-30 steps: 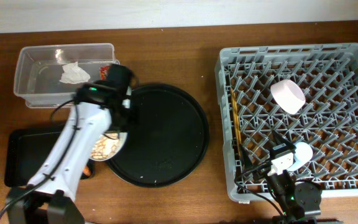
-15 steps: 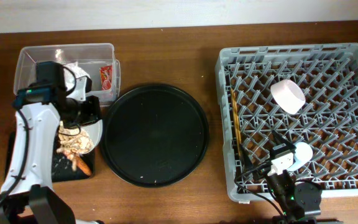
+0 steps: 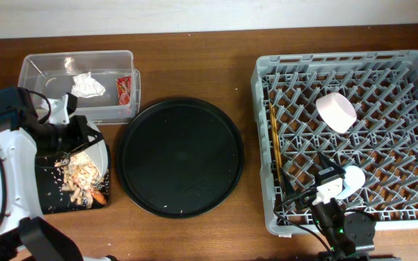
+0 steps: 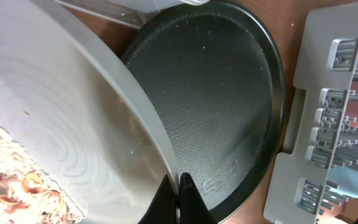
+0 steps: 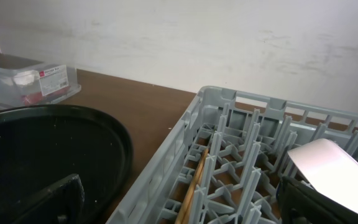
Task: Sort waste into correct bins and load items into the dishwasher rack
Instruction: 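Tilt the plate over the flat black tray to dump scraps, then carry the white plate to the rack and stand it upright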
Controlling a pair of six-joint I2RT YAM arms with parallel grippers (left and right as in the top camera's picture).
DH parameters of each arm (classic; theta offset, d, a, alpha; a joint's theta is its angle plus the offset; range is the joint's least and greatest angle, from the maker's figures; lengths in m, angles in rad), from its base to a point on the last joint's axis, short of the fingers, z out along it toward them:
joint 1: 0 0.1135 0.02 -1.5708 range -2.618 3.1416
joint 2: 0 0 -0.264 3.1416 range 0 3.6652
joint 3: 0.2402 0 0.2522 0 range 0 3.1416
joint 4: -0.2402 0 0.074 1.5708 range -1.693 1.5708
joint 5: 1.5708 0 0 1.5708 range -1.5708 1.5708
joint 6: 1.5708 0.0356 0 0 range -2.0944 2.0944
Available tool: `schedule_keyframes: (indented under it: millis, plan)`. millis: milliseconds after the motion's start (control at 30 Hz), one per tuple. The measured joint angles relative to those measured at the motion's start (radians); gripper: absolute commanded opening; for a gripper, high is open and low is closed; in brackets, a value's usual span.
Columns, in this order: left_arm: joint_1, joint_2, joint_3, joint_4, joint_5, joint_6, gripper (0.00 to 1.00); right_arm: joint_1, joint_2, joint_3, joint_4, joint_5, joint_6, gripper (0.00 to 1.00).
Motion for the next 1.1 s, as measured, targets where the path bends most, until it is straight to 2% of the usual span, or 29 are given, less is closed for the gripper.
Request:
schedule_keyframes:
  millis: [267,567,700,1100]
  plan:
    - [0.113,-0.094,0.0,-0.011,0.06,-0.003,0.0,0.0,0.0,0.0,0.0,0.0,-0.001,0.98]
    - [0.261,-0.114,-0.048,-0.037,0.281,0.035,0.0,0.0,0.0,0.0,0.0,0.0,-0.001,0.98]
    - [0.336,-0.115,-0.056,-0.072,0.335,0.06,0.0,0.0,0.0,0.0,0.0,0.0,-0.001,0.98]
    - [0.38,-0.123,-0.056,-0.124,0.422,0.109,0.0,0.0,0.0,0.0,0.0,0.0,-0.001,0.98]
